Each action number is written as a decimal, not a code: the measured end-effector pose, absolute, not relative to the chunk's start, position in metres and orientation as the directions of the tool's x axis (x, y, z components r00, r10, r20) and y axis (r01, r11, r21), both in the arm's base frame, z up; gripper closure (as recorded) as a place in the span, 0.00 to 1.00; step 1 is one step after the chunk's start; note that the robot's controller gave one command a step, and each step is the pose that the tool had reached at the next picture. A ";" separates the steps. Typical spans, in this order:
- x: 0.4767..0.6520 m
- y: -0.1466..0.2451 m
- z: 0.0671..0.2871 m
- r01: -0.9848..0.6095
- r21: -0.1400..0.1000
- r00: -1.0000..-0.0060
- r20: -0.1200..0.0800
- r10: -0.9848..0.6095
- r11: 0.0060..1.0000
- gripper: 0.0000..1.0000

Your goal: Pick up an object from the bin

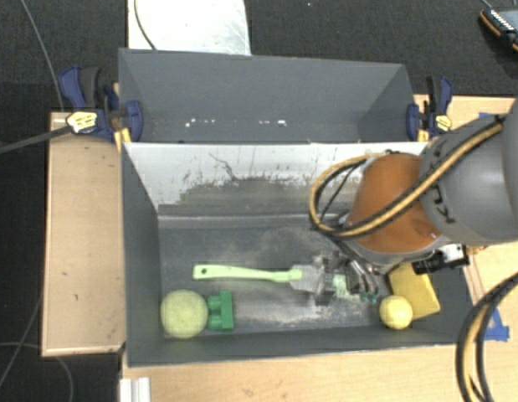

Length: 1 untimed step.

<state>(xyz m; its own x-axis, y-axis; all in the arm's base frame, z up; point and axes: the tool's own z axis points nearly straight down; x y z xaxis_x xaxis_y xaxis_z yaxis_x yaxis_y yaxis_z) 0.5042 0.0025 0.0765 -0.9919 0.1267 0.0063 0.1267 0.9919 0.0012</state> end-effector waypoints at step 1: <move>0.507 0.002 0.120 0.127 0.002 -0.992 -0.001 0.127 0.992 1.00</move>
Offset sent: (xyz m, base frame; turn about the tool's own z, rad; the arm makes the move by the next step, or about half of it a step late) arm 0.0010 -0.0001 0.0782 0.0001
